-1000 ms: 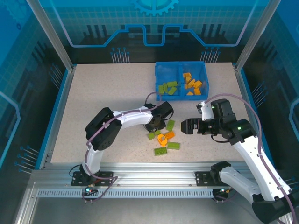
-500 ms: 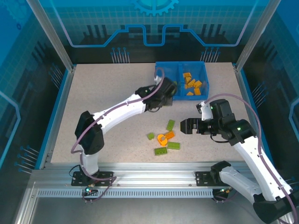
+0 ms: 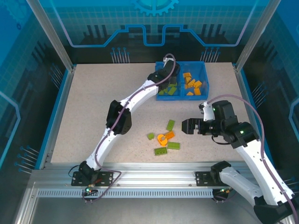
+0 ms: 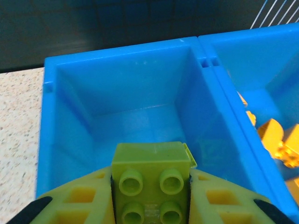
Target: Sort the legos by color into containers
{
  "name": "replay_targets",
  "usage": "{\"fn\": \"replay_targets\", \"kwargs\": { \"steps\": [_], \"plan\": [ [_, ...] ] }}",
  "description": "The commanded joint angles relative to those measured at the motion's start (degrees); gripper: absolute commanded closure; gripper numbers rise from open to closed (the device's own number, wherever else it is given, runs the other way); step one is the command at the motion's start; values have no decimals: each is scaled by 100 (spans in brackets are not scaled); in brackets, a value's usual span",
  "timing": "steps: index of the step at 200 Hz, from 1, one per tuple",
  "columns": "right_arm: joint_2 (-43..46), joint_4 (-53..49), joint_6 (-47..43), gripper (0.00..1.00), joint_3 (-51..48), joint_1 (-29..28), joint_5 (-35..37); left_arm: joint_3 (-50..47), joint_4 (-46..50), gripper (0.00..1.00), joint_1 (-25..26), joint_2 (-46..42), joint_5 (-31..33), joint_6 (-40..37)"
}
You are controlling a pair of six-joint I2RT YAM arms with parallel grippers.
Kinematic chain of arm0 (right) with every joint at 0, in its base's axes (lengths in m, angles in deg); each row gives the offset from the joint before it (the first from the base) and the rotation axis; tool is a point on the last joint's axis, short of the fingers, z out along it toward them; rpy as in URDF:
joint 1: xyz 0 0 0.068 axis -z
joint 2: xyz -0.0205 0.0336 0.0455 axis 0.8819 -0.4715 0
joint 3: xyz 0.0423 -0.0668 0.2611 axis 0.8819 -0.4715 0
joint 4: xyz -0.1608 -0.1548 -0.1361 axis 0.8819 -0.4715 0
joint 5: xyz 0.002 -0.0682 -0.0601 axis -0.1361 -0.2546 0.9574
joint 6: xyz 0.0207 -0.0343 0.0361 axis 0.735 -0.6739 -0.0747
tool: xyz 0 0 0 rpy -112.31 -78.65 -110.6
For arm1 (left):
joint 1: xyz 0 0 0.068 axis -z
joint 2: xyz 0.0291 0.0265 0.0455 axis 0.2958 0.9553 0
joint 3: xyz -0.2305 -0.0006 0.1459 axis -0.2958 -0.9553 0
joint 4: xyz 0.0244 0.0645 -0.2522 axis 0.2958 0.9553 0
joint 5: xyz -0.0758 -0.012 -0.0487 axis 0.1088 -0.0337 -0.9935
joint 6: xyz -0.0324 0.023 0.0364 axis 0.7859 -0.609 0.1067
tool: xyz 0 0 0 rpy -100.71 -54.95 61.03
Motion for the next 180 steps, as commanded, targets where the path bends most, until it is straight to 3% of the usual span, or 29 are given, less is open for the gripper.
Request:
{"fn": "replay_targets", "kwargs": {
  "steps": [1, 26, 66, 88, 105, 145, 180],
  "plan": [
    [176, -172, 69, 0, 146, -85, 56, 480, -616, 76, -162, 267, 53, -307],
    [212, -217, 73, 0, 139, -85, 29, 841, -661, 58, -228, 511, -207, -369],
    [168, -136, 129, 0, 60, -85, 30, 794, -459, 50, -224, 91, -378, -280],
    [120, -35, 167, 0, 16, -85, 23, 353, -204, 52, -185, -622, -587, 38],
    [41, 14, 168, 0, -20, -85, 60, -668, -463, 54, -76, -1566, -799, 220],
    [-250, 199, 227, 0, -144, -108, 116, -4332, -1948, 54, 470, -4438, -1118, 283],
    [-623, 467, 409, 0, -238, -221, 283, -6815, -2506, 53, 1110, -6802, -1396, -377]
  ]
}}
